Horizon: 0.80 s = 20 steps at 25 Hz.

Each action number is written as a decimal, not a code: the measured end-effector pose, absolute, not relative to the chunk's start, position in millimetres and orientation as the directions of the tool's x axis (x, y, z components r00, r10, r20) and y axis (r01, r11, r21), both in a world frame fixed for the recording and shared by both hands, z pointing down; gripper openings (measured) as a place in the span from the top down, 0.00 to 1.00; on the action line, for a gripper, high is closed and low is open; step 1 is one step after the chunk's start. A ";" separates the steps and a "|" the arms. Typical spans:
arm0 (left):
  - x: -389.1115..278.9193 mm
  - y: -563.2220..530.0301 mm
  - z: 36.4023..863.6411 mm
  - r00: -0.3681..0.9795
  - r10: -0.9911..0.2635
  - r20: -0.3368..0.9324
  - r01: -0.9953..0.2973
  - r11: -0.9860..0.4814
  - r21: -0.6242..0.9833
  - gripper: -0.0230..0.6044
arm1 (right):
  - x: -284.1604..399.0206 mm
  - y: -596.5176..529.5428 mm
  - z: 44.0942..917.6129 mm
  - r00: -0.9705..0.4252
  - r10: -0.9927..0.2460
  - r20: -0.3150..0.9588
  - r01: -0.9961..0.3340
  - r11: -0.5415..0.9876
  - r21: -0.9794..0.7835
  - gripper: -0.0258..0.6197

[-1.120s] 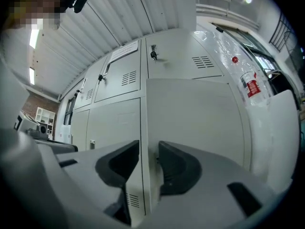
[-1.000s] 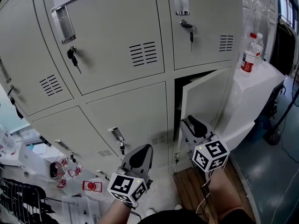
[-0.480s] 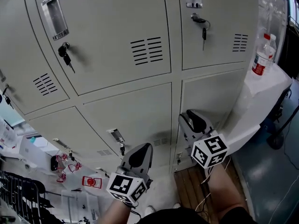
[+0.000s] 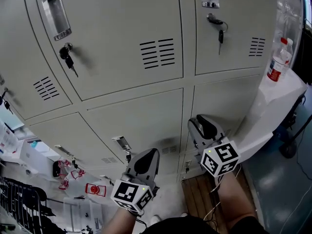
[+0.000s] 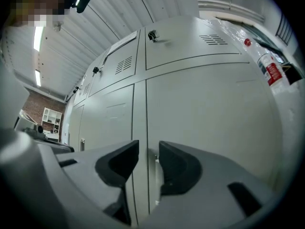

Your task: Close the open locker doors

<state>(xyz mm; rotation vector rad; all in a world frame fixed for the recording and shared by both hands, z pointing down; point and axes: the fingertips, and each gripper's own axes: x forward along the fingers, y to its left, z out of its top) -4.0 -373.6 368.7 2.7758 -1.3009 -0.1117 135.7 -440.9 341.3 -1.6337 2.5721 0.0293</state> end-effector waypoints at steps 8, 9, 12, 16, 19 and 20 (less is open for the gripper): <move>-11.1 -367.8 364.8 0.654 -0.756 -0.040 -0.751 -0.655 0.086 0.96 | 135.6 -436.6 338.4 -0.399 -0.913 -0.089 -0.913 0.404 -0.052 0.77; -12.8 -366.5 364.0 0.657 -0.753 -0.040 -0.748 -0.658 0.084 0.96 | 135.3 -434.3 336.8 -0.393 -0.915 -0.094 -0.915 0.399 -0.053 0.77; -17.9 -361.6 361.6 0.669 -0.742 -0.042 -0.738 -0.670 0.078 0.96 | 132.4 -424.8 333.6 -0.380 -0.919 -0.102 -0.921 0.386 -0.050 0.77; -21.3 -352.8 359.7 0.697 -0.715 -0.046 -0.712 -0.699 0.075 0.96 | 127.9 -406.6 333.4 -0.356 -0.929 -0.103 -0.931 0.362 -0.048 0.77; -20.8 -343.1 360.4 0.728 -0.684 -0.048 -0.680 -0.729 0.078 0.96 | 126.9 -388.5 334.2 -0.325 -0.940 -0.103 -0.942 0.331 -0.047 0.77; -20.5 -339.4 361.0 0.739 -0.672 -0.048 -0.668 -0.740 0.079 0.96 | 126.5 -381.5 334.6 -0.315 -0.944 -0.102 -0.946 0.321 -0.047 0.77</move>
